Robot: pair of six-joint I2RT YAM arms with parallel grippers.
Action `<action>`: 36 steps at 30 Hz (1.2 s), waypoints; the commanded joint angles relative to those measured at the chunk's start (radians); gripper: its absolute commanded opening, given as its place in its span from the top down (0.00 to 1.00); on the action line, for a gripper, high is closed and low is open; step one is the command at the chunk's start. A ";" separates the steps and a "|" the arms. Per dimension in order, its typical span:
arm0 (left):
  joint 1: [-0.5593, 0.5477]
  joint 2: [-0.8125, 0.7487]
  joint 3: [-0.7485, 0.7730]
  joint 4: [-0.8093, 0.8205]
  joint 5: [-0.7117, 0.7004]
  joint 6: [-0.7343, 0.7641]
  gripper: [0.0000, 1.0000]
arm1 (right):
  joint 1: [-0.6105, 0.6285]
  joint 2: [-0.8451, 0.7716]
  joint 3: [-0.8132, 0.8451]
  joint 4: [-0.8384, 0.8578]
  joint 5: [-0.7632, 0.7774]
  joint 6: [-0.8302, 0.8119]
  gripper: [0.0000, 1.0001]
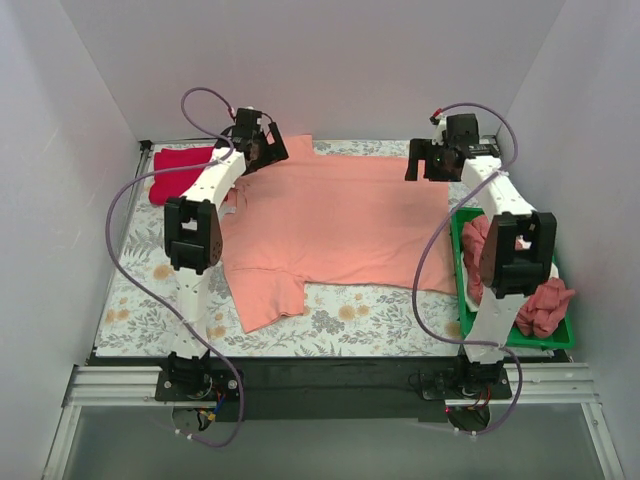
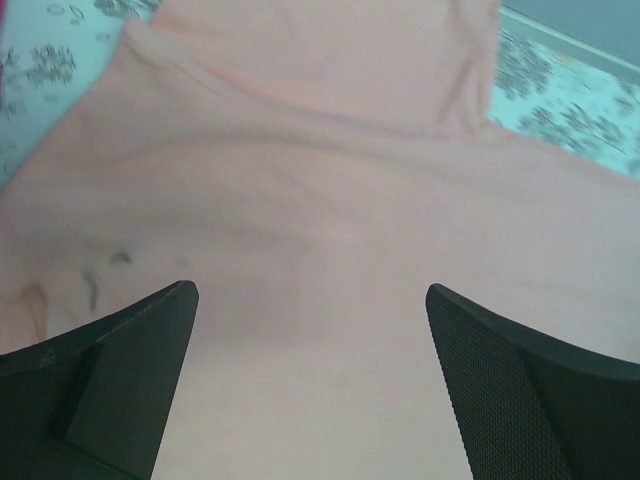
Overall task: Fold and stack the t-shirts
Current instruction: Flatten the tshirt out
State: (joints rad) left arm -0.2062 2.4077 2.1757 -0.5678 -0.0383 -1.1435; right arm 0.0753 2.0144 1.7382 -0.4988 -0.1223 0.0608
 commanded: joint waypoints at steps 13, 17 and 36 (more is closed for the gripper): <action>-0.269 -1.099 -1.256 -0.182 -0.124 -0.562 0.02 | 0.092 -0.960 -1.015 0.218 0.013 0.229 0.02; -0.361 -1.289 -1.415 -0.288 -0.109 -0.699 0.02 | 0.098 -1.062 -1.071 0.213 0.006 0.240 0.02; -0.397 -1.290 -1.610 -0.319 -0.129 -0.860 0.27 | 0.103 -1.103 -1.135 0.187 0.001 0.228 0.02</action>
State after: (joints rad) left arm -0.5995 1.0954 0.5922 -0.9230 -0.1543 -1.9739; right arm 0.1726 0.9207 0.5972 -0.3336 -0.1192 0.2890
